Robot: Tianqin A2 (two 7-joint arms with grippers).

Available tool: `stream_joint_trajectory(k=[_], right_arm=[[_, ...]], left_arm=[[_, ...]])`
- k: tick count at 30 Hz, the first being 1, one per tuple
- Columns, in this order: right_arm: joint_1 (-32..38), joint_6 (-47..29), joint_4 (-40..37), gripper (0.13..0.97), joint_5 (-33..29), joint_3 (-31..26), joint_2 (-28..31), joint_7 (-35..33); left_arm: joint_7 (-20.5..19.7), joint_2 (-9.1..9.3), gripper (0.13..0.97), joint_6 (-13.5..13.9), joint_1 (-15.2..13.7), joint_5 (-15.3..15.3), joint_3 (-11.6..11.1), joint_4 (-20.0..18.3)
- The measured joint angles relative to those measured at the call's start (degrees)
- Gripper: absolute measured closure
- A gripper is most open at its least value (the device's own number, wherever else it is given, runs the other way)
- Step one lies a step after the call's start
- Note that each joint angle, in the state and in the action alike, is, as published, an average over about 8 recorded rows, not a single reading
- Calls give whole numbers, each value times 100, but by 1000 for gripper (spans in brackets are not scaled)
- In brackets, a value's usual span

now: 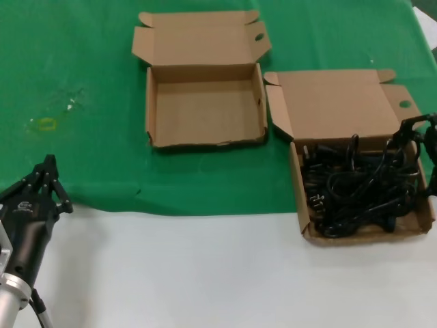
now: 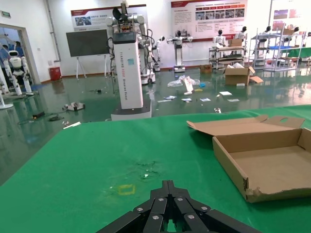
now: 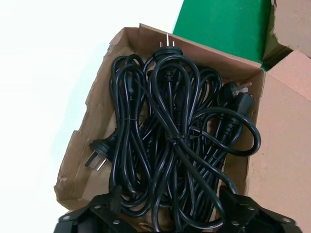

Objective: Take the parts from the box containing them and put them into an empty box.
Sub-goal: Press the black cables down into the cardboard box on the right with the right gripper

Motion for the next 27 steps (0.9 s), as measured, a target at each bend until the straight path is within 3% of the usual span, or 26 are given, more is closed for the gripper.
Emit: stream_joint_trajectory(k=[7,16,24,27], right_arm=[[-25,-38,43,399,2,42,-5,54],[-52,-161,284,619,0,79,46,271],[-302,-361,1047,792,35,124,282,726],[-438,-435,1409,792,53,141,404,927]], left_arm=[[0,0,953,0,0,0,0,0],[0,0,953,0,0,0,0,0],[0,0,953,0,0,0,0,0],[0,0,953,0,0,0,0,0]])
